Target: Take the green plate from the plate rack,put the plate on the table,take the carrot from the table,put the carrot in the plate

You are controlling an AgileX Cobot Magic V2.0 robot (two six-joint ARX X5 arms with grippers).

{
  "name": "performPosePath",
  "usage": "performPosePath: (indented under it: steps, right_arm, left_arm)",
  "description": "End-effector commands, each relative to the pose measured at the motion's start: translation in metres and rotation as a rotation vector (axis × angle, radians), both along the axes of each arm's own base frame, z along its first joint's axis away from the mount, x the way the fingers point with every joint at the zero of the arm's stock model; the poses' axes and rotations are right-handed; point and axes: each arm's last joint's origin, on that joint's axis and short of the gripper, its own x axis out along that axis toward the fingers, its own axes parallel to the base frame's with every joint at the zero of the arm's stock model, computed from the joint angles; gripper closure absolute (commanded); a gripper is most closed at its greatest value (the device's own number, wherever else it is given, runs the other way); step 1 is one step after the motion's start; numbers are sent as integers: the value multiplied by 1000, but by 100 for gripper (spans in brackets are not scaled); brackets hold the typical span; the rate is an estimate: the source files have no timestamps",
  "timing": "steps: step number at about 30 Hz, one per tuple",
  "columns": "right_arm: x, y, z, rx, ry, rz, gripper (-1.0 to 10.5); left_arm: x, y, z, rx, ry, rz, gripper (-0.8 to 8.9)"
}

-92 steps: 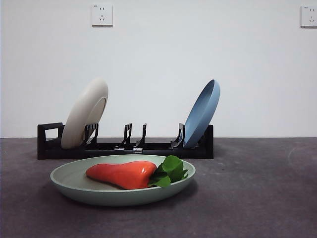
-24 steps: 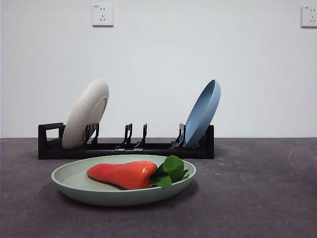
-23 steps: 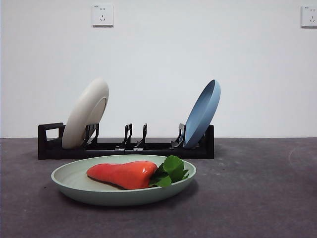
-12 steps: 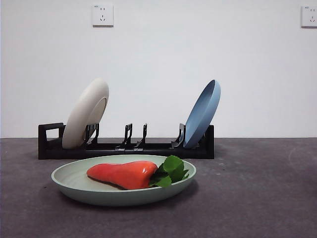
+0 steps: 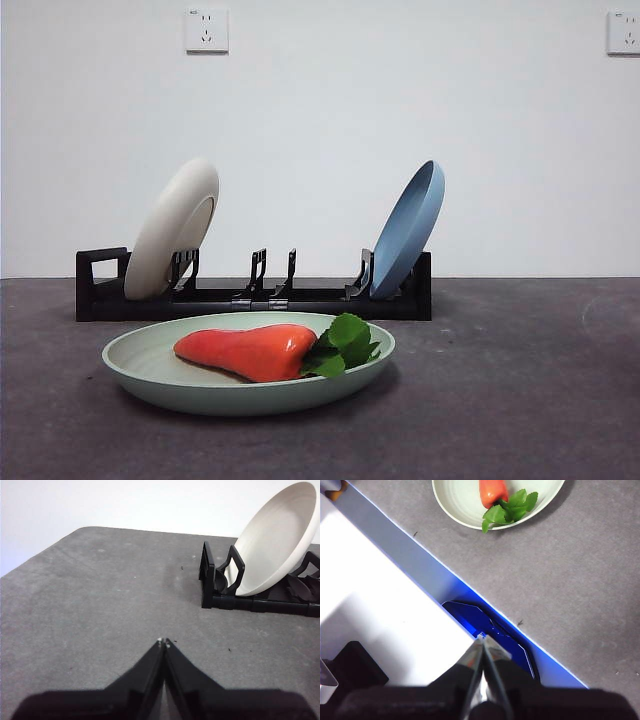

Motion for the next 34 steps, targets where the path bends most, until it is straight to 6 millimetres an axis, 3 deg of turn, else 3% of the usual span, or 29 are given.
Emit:
performPosePath:
  steps: [1, 17, 20, 25, 28, 34]
  right_arm:
    - [0, 0, 0, 3, -1, -4, 946]
    - [-1, -2, 1, 9, -11, -9, 946]
    - [1, -11, 7, 6, -139, -9, 946]
    - [12, -30, 17, 214, -384, -187, 946]
    - [11, -45, 10, 291, -495, -281, 946]
    - [13, -64, -32, 314, -723, -450, 946]
  left_arm:
    - [1, 0, -4, -10, 5, 2, 816]
    - [1, 0, -4, -10, 5, 2, 816]
    - [1, 0, -4, -10, 5, 2, 816]
    - [1, 0, -4, -10, 5, 2, 816]
    - [1, 0, -4, -10, 5, 2, 816]
    - [1, 0, -4, -10, 5, 2, 816]
